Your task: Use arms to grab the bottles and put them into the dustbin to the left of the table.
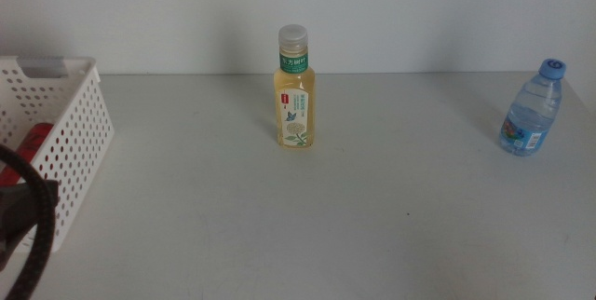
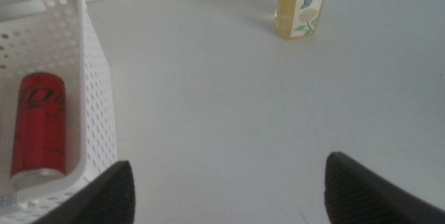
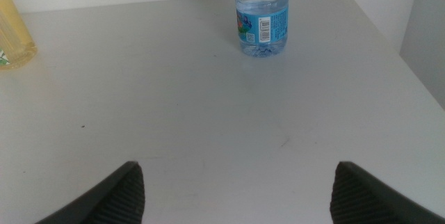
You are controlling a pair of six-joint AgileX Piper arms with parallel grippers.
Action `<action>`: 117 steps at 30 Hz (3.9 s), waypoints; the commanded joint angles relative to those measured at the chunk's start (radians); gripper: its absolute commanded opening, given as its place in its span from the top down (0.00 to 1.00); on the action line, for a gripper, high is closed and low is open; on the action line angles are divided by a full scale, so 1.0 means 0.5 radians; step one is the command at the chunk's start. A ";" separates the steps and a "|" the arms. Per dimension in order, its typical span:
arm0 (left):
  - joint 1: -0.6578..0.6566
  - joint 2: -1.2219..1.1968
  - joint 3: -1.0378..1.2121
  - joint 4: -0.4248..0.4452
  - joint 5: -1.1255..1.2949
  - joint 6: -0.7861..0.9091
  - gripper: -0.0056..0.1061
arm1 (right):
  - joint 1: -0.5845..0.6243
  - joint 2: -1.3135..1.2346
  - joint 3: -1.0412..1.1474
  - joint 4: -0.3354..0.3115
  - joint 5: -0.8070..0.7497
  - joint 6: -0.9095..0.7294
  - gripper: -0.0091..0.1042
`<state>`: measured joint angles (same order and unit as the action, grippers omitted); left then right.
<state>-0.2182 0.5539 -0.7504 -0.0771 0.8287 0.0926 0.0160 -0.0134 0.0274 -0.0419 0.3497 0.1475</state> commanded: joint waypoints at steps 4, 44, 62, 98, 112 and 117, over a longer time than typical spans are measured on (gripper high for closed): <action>-0.008 0.068 0.022 -0.154 -0.552 -0.038 0.11 | -0.011 -0.043 -0.017 -0.015 -0.111 -0.021 0.09; -0.625 2.736 -0.952 -0.753 -2.385 0.665 0.11 | -0.011 -0.043 -0.017 -0.015 -0.111 -0.021 0.09; -0.557 3.078 -1.334 -0.728 -2.533 0.597 0.25 | -0.011 -0.043 -0.017 -0.015 -0.111 -0.021 0.09; 1.037 2.227 -2.364 -0.339 0.970 0.616 0.89 | -0.011 -0.043 -0.017 -0.015 -0.111 -0.021 0.09; 1.113 2.522 -1.920 -0.365 0.797 0.571 0.89 | -0.011 -0.043 -0.017 -0.015 -0.111 -0.021 0.09; 1.112 2.573 -1.843 -0.357 0.762 0.601 0.75 | -0.011 -0.043 -0.017 -0.015 -0.111 -0.021 0.09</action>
<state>0.3386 1.9056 -1.6440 -0.2220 1.2385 0.3889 0.0160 -0.0134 0.0274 -0.0419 0.3497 0.1475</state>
